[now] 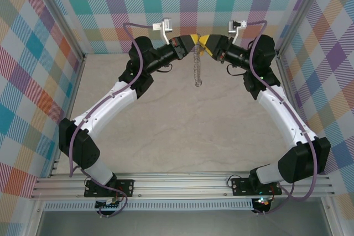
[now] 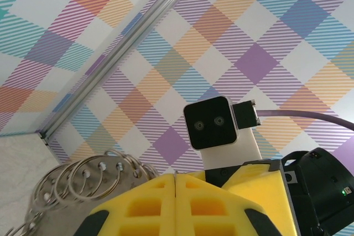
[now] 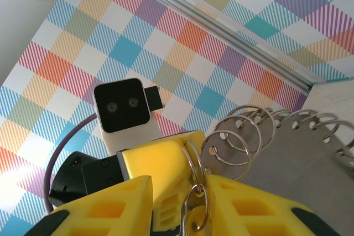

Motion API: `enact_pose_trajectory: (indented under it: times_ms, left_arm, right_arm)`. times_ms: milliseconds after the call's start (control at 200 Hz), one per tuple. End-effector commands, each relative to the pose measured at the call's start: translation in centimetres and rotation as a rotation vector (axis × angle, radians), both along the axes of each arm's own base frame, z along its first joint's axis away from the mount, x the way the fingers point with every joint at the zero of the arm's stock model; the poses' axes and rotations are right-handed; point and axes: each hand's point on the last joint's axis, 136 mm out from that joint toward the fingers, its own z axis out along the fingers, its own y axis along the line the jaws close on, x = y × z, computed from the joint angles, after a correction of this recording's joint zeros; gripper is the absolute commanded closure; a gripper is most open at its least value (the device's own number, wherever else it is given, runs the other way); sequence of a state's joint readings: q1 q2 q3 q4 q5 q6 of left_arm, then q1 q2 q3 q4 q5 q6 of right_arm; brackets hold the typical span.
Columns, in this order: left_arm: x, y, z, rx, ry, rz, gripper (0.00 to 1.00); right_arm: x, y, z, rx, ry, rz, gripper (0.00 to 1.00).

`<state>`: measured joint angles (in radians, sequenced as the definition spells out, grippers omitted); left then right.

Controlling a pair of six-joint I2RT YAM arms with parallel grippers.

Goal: Put the keys on the keyring

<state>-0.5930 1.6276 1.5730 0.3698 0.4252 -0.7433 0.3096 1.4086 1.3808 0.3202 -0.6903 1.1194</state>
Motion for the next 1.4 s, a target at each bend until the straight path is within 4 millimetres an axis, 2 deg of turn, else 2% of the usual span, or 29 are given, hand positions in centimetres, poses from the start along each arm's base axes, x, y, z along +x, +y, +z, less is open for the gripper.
enact_pose_trajectory:
  times_ms: [0,365,620,690,755,845,990,1160,1400]
  left_arm:
    - [-1.4,1.4,3.0,-0.053,-0.068,0.005,1.0]
    - [-1.4,1.4,2.8,-0.049,-0.066,0.007,1.0]
    - [-1.2,1.4,2.3,-0.021,-0.042,-0.001,1.0]
    - [-0.9,2.0,2.2,-0.005,-0.036,0.015,0.92]
    - [-0.4,2.9,2.2,0.016,-0.026,0.038,0.8]
    - [0.1,4.1,2.3,0.046,-0.021,0.04,0.71]
    - [0.3,5.0,2.4,0.1,-0.008,-0.017,0.63]
    - [0.0,4.8,1.7,0.184,-0.012,-0.095,0.57]
    - [0.0,3.4,0.4,0.247,0.018,-0.209,0.56]
  right_arm:
    - [-0.2,0.2,2.3,0.034,-0.08,-0.003,0.72]
    - [-0.6,0.3,2.1,0.025,-0.081,0.018,1.0]
    - [-0.5,0.5,2.1,0.006,-0.082,0.027,1.0]
    - [-0.5,0.5,1.9,-0.013,-0.084,0.036,1.0]
    - [-0.4,0.6,1.6,-0.033,-0.078,0.05,1.0]
    - [-0.3,0.6,1.2,-0.052,-0.077,0.088,1.0]
    - [0.3,0.5,0.2,-0.091,-0.072,0.137,1.0]
    - [1.2,-0.1,-0.6,-0.114,-0.089,0.172,1.0]
    - [2.1,0.1,-1.4,-0.089,-0.09,0.273,1.0]
